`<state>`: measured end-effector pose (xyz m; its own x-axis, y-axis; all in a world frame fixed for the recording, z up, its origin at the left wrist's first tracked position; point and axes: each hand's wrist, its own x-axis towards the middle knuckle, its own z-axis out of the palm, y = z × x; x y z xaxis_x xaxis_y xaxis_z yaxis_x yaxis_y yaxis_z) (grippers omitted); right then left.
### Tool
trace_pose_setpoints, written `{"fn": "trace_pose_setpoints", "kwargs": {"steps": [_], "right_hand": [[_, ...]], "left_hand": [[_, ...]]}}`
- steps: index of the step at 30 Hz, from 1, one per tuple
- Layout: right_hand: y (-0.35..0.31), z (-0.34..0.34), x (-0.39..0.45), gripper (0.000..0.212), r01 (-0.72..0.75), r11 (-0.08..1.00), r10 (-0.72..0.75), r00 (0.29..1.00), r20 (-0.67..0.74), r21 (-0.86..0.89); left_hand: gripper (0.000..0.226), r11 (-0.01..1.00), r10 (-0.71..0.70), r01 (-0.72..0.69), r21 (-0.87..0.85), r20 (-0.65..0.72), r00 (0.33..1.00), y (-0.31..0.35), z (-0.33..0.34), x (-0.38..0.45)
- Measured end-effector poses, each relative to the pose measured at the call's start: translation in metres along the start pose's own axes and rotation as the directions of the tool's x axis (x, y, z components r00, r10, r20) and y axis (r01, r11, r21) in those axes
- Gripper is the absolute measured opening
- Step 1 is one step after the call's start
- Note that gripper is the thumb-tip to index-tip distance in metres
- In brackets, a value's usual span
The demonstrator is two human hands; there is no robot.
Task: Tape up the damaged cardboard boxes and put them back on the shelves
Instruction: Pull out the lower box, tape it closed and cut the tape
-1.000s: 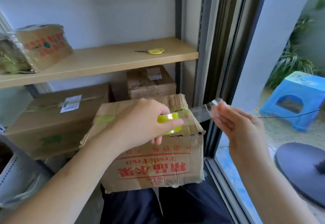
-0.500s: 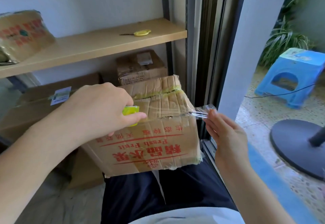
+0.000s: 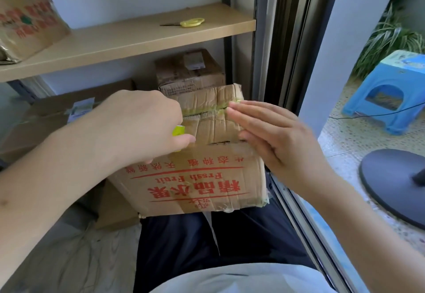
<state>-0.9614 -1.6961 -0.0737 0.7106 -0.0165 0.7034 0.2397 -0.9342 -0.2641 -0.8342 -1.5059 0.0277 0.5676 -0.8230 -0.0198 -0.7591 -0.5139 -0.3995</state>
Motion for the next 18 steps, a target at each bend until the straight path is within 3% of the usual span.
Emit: {"fn": "trace_pose_setpoints", "kwargs": {"steps": [2, 4, 8, 12, 18], "right_hand": [[0.000, 0.006, 0.019, 0.046, 0.152, 0.987, -0.132, 0.946, 0.297, -0.048], [0.003, 0.010, 0.028, 0.051, 0.129, 0.989, -0.082, 0.894, 0.441, -0.078], [0.009, 0.010, 0.025, 0.051, 0.195, 0.976, -0.135, 0.895, 0.426, -0.102], [0.001, 0.012, 0.025, 0.056, 0.181, 0.955, -0.032, 0.849, 0.527, -0.234], [-0.011, 0.008, 0.046, 0.078, 0.238, 0.927, -0.005, 0.781, 0.625, -0.290]], "left_hand": [[0.060, 1.000, -0.011, 0.011, -0.008, 0.025, 1.000, 0.001, -0.001, 0.001], [0.061, 0.999, -0.011, 0.012, -0.032, 0.025, 1.000, 0.003, -0.001, -0.001], [0.065, 0.992, 0.062, -0.056, -0.109, 0.050, 0.997, -0.001, 0.000, -0.011], [0.062, 0.993, 0.077, -0.069, -0.100, 0.075, 0.994, -0.011, -0.003, -0.012], [0.054, 0.993, 0.091, -0.075, 0.086, -0.196, 0.976, 0.011, 0.005, -0.005]]}}
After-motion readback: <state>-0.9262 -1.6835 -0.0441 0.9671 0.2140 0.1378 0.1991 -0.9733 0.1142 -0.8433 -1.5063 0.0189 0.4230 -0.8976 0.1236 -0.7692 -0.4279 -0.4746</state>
